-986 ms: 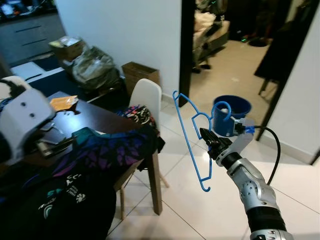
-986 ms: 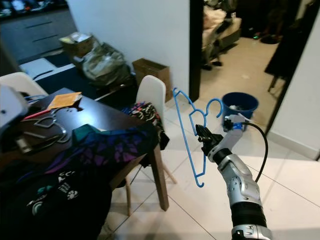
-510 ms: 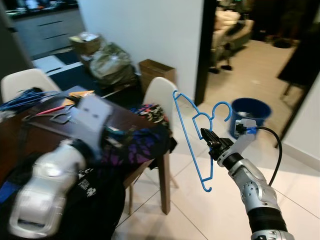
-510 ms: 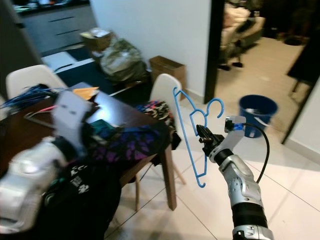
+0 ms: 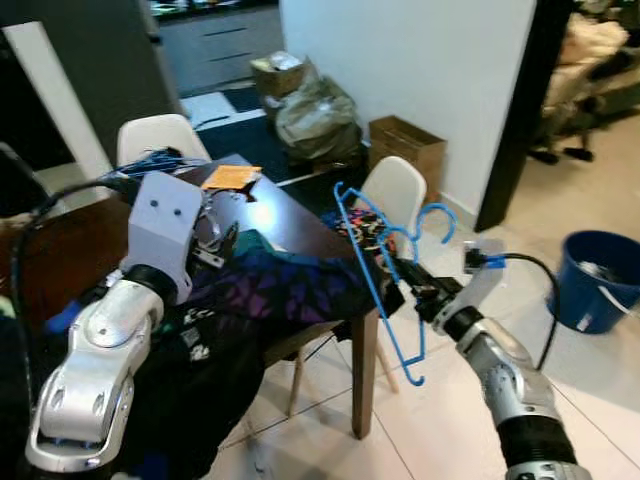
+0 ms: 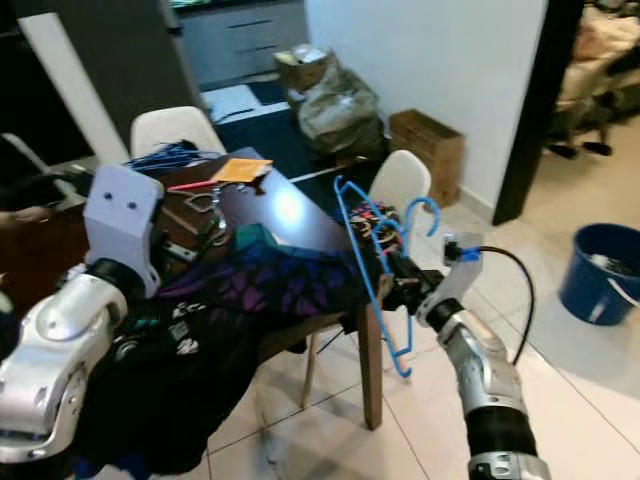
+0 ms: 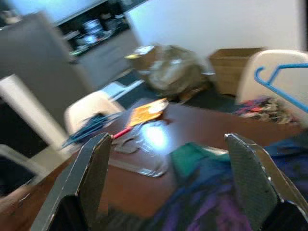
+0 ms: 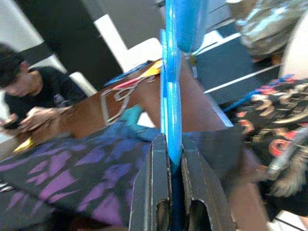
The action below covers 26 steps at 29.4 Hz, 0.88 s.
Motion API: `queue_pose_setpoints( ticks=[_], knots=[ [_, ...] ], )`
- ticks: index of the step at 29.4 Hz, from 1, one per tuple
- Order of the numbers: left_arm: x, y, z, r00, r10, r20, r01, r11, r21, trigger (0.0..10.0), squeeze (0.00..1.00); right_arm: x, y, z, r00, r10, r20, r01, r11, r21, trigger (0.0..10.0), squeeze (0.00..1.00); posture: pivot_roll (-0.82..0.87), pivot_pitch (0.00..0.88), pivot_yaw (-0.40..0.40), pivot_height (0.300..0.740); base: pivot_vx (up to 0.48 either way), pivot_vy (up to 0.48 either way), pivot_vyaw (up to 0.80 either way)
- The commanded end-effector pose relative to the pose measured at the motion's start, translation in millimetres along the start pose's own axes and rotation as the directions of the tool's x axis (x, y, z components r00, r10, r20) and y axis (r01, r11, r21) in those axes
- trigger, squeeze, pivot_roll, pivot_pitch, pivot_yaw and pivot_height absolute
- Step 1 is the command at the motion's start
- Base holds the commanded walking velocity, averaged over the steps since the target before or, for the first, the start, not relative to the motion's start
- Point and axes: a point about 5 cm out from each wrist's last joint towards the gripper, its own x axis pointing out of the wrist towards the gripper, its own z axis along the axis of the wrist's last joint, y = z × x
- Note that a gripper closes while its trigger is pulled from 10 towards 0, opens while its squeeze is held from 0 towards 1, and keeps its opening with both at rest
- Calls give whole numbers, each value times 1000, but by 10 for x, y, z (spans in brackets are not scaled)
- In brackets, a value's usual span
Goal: Hang hanger
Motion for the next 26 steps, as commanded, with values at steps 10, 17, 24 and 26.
queue_pose_setpoints(
  ticks=[10, 17, 24, 26],
  knots=[
    [-407, 137, -447, 935, 267, -233, -246, 962, 118, 10000, 0, 32, 54, -22, 999, 37, -16, -37, 999, -6, 10000, 0, 55, 0, 16, 731, 0, 0, 774],
    [-514, -53, -652, 938, 160, -307, -166, 986, 5, 10000, 0, 53, 65, -22, 999, 46, -23, -46, 999, -8, 10000, 0, 54, 0, 15, 731, 0, 0, 774],
    [-626, -207, -693, 933, 115, -342, -155, 984, -92, 10000, 0, 56, 54, -8, 999, 33, -14, -33, 999, -3, 10000, 0, 59, 0, 14, 731, 0, 0, 773],
    [-658, -248, -711, 931, 105, -349, -167, 974, -151, 10000, 0, 60, 44, -1, 1000, 23, -10, -23, 1000, 5, 10000, 0, 57, 0, 14, 731, 0, 0, 391]
  ],
)
